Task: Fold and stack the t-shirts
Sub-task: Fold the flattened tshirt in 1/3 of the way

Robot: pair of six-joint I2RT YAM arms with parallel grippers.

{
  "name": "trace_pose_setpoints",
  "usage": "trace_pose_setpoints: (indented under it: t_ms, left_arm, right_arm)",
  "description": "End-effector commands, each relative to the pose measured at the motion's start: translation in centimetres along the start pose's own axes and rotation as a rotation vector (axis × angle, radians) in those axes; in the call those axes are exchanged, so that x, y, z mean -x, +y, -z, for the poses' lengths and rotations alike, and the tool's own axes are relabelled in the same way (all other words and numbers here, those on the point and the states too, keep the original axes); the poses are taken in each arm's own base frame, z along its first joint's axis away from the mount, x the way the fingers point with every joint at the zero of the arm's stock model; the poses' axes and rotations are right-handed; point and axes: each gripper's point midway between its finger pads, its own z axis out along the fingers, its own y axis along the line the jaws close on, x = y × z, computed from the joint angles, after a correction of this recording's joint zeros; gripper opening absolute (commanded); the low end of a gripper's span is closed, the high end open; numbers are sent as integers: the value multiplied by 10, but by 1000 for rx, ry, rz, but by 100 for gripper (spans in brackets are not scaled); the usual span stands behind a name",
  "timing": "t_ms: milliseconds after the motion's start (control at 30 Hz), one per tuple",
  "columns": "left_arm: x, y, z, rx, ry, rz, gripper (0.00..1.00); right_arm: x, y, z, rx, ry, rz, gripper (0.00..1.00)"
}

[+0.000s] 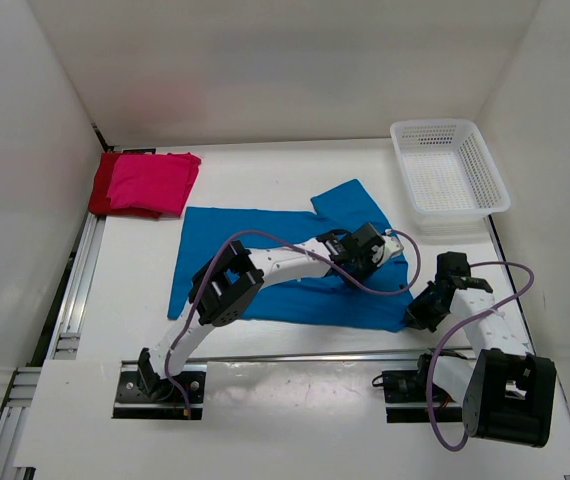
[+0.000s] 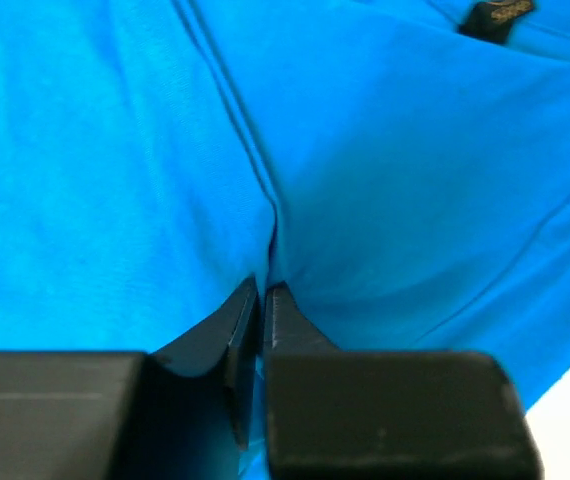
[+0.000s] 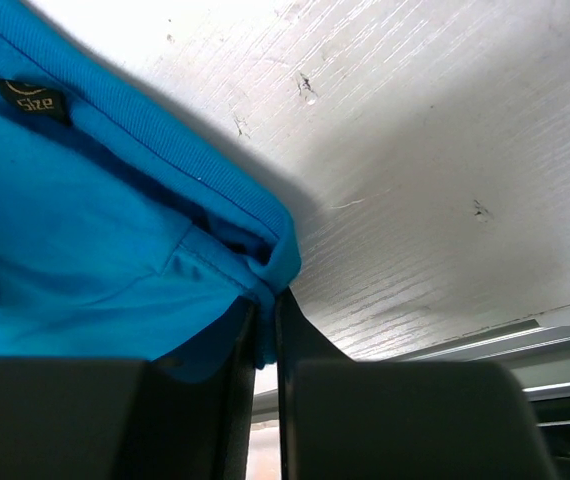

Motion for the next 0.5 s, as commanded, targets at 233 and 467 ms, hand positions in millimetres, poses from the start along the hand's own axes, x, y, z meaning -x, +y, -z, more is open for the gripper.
trace_pose_setpoints:
  t_ms: [233, 467]
  left_arm:
    - [34, 51, 32, 211, -90, 31, 10]
    - [24, 92, 34, 341, -67, 69, 29]
  right_arm:
    - [4, -14, -2, -53, -50, -25, 0]
    - [2, -16, -4, -59, -43, -26, 0]
